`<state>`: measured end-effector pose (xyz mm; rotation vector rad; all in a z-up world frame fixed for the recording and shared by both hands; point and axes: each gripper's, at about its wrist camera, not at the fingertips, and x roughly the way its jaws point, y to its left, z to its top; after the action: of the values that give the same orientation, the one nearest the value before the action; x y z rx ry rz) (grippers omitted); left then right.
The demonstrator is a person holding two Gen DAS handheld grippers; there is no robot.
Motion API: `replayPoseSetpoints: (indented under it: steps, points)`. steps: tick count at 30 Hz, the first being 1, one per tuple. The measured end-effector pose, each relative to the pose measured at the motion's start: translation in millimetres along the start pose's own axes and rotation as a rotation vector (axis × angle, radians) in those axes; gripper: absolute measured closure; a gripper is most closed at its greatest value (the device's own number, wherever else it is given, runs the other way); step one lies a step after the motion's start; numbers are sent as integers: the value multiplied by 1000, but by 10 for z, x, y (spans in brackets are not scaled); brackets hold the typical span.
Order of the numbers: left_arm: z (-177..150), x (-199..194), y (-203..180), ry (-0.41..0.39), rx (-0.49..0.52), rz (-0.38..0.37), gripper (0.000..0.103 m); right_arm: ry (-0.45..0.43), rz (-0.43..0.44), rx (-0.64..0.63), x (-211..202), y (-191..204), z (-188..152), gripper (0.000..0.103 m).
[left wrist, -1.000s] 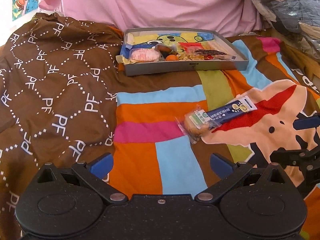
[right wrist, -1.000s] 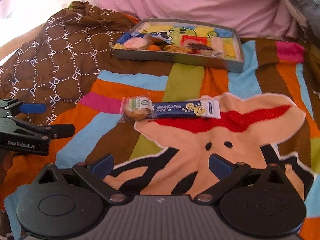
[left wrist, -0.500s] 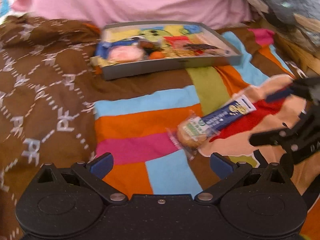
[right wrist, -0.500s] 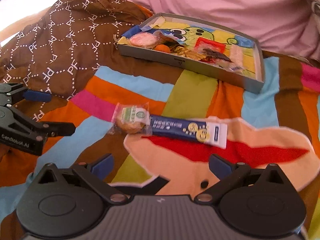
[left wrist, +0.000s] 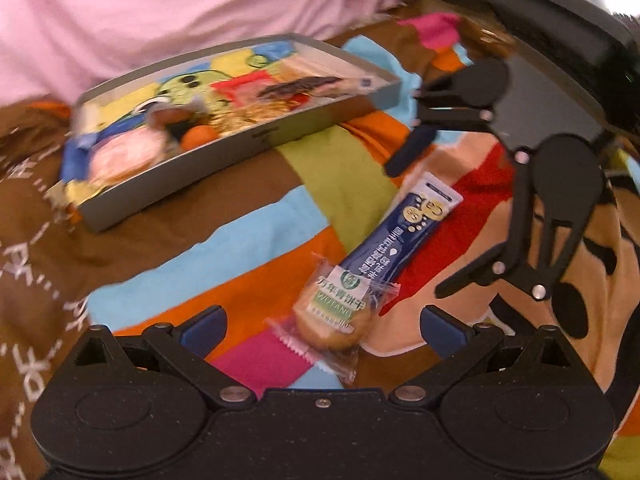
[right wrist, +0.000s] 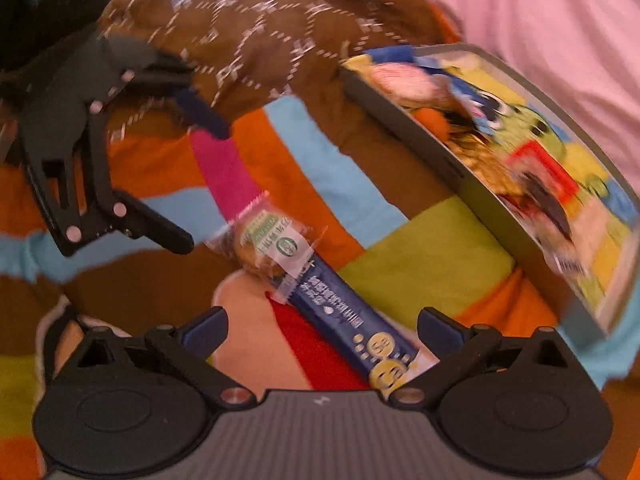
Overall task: Organize snacks
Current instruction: 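Grasp the WUTANG biscuit with the left tool while the right tool grasps the navy stick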
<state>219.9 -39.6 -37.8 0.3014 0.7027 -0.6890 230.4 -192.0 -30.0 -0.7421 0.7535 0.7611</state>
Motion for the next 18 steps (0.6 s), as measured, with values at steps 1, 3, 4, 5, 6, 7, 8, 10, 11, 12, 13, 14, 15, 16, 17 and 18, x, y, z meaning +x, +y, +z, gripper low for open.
replayPoseSetpoints:
  steps: [1,3,4,5,6,7,8,10,11,12,13,14,15,16,17,18]
  points:
    - [8,34,-9,4,19,-5,1,8,4,-20,45,-7,11,1]
    - [18,109,-19,12,52,-13,2,26,20,-45,131,-34,25,1]
    - [19,145,-19,17,65,-16,3,39,31,-62,184,-42,32,2]
    - [20,179,-13,24,74,-17,4,48,35,-76,223,-56,27,4]
    - [22,208,-2,30,77,-19,6,56,37,-89,261,-60,28,5]
    - [27,235,11,37,78,-24,6,64,40,-101,296,-64,27,5]
    - [30,257,28,42,76,-30,7,72,42,-109,332,-82,26,6]
    - [39,284,51,48,79,-44,7,86,44,-126,388,-91,19,7]
    - [40,289,59,48,85,-52,8,90,44,-133,405,-94,16,7]
    - [41,299,57,48,95,-58,14,93,45,-138,420,-97,14,8]
    - [43,317,46,60,102,-62,17,97,47,-141,427,-106,20,9]
    - [48,346,32,78,110,-64,23,102,48,-144,437,-108,24,9]
    - [49,377,9,98,123,-59,26,107,48,-146,437,-103,27,9]
    - [47,392,-17,106,141,-54,28,109,48,-147,437,-101,27,10]
    - [44,390,-37,104,157,-54,31,110,51,-149,432,-103,24,12]
    - [50,391,-49,105,164,-60,34,111,54,-150,448,-123,40,13]
